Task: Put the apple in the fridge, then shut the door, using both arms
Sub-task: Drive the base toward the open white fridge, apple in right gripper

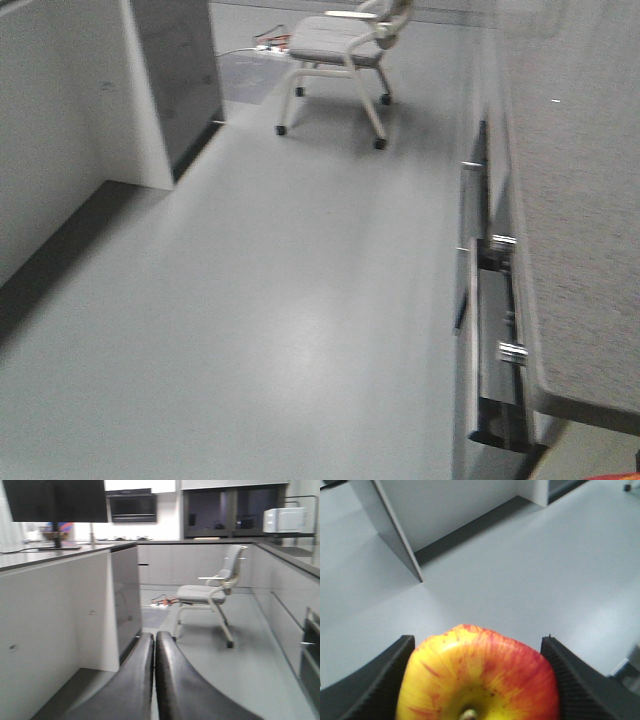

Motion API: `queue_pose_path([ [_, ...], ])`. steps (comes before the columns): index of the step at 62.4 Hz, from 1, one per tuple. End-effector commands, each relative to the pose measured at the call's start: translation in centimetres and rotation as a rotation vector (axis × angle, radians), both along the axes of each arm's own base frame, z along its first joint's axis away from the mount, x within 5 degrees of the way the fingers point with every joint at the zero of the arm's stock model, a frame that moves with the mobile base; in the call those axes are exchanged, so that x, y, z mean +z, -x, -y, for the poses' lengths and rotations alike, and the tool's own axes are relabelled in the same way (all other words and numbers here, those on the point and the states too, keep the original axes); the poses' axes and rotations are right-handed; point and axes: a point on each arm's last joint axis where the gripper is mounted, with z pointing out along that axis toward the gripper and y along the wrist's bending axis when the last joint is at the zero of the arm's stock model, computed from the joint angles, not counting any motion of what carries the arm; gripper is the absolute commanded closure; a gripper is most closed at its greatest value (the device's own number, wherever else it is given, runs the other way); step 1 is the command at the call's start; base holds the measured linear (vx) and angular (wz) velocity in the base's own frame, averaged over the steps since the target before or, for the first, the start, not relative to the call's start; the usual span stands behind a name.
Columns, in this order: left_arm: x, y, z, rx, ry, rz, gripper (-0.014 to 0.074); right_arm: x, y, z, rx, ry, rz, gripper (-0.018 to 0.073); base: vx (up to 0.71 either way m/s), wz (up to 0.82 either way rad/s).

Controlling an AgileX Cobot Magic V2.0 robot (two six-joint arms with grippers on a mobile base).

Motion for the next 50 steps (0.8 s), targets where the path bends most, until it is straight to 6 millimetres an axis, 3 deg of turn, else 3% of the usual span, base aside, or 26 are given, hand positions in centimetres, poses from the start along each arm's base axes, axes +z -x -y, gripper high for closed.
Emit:
queue_pose_path([
  [1, 0.05, 0.09, 0.01, -0.003, 0.019, 0.070, 0.0603, 1.33, -0.28, -0.13, -0.010, -0.055, 0.067, 0.0166, 0.00, 0.54],
  [50, 0.05, 0.09, 0.01, -0.003, 0.019, 0.070, 0.0603, 1.33, -0.28, -0.13, -0.010, -0.055, 0.067, 0.0166, -0.01, 0.54],
])
